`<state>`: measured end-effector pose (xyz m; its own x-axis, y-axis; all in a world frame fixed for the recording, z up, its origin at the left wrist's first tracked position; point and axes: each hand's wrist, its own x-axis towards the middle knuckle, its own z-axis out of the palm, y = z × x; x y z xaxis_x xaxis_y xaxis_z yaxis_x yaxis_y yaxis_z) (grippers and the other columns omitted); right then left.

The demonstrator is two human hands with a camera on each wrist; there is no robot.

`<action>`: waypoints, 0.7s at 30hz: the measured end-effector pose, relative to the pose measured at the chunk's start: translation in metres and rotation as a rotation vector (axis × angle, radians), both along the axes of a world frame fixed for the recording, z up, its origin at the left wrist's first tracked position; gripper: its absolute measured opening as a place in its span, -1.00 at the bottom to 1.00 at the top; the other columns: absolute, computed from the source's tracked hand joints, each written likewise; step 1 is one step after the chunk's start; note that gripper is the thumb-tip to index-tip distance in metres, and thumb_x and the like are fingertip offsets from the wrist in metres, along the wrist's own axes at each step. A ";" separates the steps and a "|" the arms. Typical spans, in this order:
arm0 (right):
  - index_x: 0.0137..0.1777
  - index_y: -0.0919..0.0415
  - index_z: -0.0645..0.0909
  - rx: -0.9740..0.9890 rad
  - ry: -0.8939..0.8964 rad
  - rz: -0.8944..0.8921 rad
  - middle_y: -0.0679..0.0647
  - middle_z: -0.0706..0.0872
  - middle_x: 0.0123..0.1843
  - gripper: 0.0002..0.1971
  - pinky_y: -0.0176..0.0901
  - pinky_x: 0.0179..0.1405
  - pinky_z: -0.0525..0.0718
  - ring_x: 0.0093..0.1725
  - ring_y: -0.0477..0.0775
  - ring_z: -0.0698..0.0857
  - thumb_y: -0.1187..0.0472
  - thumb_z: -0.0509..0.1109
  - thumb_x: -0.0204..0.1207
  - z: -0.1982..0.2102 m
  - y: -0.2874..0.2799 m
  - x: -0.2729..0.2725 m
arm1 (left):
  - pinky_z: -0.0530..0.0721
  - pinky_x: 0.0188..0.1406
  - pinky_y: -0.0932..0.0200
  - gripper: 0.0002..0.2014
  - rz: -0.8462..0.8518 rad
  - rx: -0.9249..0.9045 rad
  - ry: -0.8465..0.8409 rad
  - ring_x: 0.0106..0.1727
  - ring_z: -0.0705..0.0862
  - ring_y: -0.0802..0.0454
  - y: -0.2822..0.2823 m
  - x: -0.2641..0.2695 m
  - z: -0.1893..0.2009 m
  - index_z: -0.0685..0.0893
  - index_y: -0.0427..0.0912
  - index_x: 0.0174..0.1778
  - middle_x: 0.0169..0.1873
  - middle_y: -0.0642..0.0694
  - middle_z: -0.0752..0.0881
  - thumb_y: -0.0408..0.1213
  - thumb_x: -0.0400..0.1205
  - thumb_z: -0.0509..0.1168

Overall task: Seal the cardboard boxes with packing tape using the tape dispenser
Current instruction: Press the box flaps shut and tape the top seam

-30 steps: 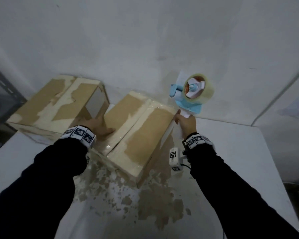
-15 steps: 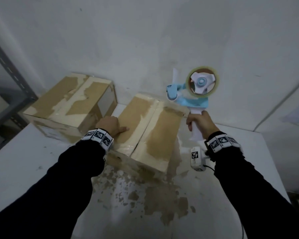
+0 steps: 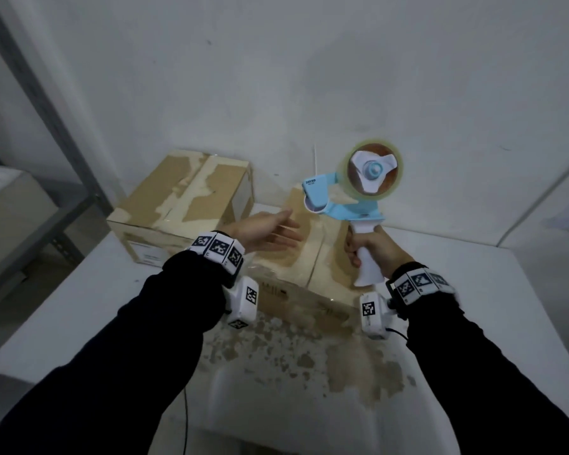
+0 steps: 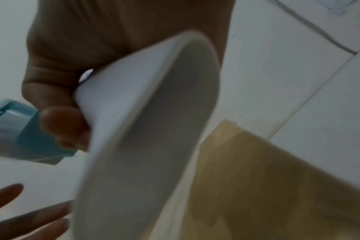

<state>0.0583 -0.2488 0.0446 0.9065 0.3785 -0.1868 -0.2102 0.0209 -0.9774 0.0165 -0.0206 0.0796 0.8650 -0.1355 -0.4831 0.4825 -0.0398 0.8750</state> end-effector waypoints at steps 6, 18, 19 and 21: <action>-0.61 0.25 0.47 -0.048 -0.113 0.016 0.22 0.43 -0.61 -0.86 -0.23 -0.63 0.39 -0.66 0.10 0.38 0.47 0.26 0.03 0.007 0.037 -0.022 | 0.71 0.02 0.20 -0.73 -0.069 -0.375 0.109 0.00 0.78 -0.10 -0.001 -0.017 -0.004 0.52 -0.18 0.18 0.04 -0.28 0.78 -0.14 0.75 0.01; -0.67 0.22 0.48 -0.193 -0.192 -0.040 0.20 0.47 -0.68 -0.82 -0.22 -0.60 0.40 -0.67 0.12 0.38 0.45 0.27 0.04 0.013 0.048 -0.041 | 0.71 -0.42 0.44 -0.86 0.105 -0.329 0.003 -0.46 0.74 0.21 0.039 -0.016 -0.014 0.64 -0.33 -0.02 -0.49 -0.05 0.76 -0.47 0.67 0.17; -0.65 0.22 0.49 -0.221 -0.189 -0.046 0.20 0.47 -0.66 -0.83 -0.20 -0.59 0.40 -0.65 0.12 0.38 0.46 0.27 0.05 0.013 0.046 -0.043 | 0.68 -0.46 0.46 -0.88 0.097 -0.269 0.006 -0.49 0.71 0.23 0.041 -0.016 -0.015 0.66 -0.33 -0.05 -0.52 -0.04 0.75 -0.47 0.65 0.20; -0.54 0.28 0.52 -0.309 -0.186 -0.045 0.22 0.47 -0.61 -0.84 -0.17 -0.57 0.41 -0.61 0.11 0.39 0.51 0.29 0.13 0.014 0.040 -0.045 | 0.63 -0.54 0.47 -0.91 0.110 -0.077 -0.027 -0.55 0.66 0.23 0.044 -0.013 -0.018 0.69 -0.34 -0.09 -0.58 -0.03 0.73 -0.50 0.60 0.28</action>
